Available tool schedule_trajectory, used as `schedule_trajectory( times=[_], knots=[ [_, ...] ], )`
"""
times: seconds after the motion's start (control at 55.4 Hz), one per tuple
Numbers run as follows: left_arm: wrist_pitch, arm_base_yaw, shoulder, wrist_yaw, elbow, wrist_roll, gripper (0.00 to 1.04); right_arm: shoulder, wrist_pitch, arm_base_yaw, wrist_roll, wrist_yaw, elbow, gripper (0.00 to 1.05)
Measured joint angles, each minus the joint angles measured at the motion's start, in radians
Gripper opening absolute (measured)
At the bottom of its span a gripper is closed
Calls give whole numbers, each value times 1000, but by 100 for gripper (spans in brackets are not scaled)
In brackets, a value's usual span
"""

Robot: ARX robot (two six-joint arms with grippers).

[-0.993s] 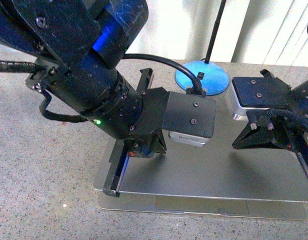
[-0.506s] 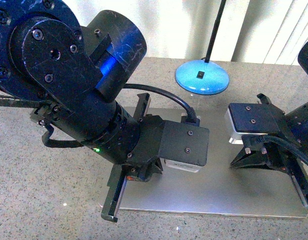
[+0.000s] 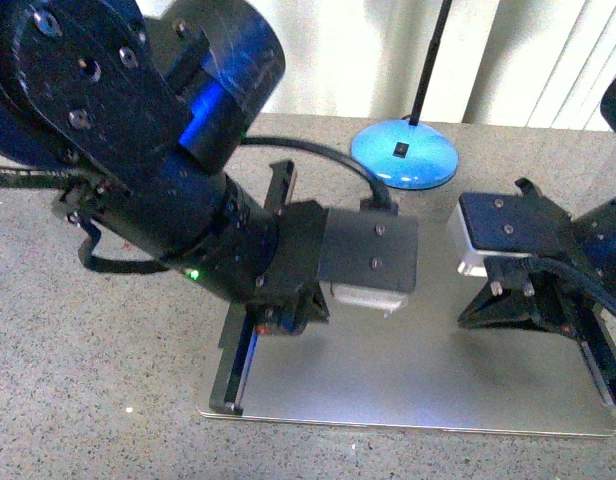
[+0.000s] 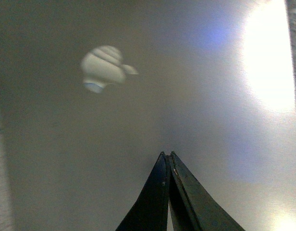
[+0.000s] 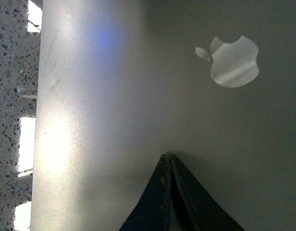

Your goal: Close laptop

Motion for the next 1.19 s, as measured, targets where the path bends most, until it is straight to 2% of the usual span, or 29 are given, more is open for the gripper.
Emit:
schedule_trajectory(
  times=[0.199,0.307,0.47,0.578,0.65,0.704,0.921,0.993,1.011,1.03,1.048,1.12,1.192],
  knots=[
    [137,33,-84,-2,0,-90,4,-87,127,-6,90,-85,0,3],
    [251,80,-190,7,-37,-174,4,-212,333,-17,243,-145,-33,3],
    [376,166,-334,23,-121,-332,4,-350,563,-32,434,-155,-116,3],
    [450,245,-445,25,-211,-421,4,-452,744,-50,608,-126,-200,3],
    [468,316,-536,28,-289,-483,4,-540,879,-74,763,-74,-276,3],
    [465,402,-637,63,-366,-540,4,-605,951,-97,892,-26,-327,3],
    [391,595,-859,143,-474,-599,4,-739,981,-172,1141,71,-397,3],
    [558,628,-927,-35,-558,-781,4,-768,965,-185,1180,98,-404,3],
    [621,636,-956,-97,-597,-853,4,-792,955,-168,1211,195,-417,3],
    [638,637,-966,-117,-609,-882,4,-811,952,-153,1240,283,-432,3],
    [665,640,-983,-146,-631,-938,4,-821,951,-146,1261,321,-441,3],
    [706,636,-1035,-193,-694,-1094,4,-895,941,-119,1326,510,-512,3],
    [716,618,-1073,-206,-750,-1175,4,-965,946,-111,1361,573,-584,3]
  ],
)
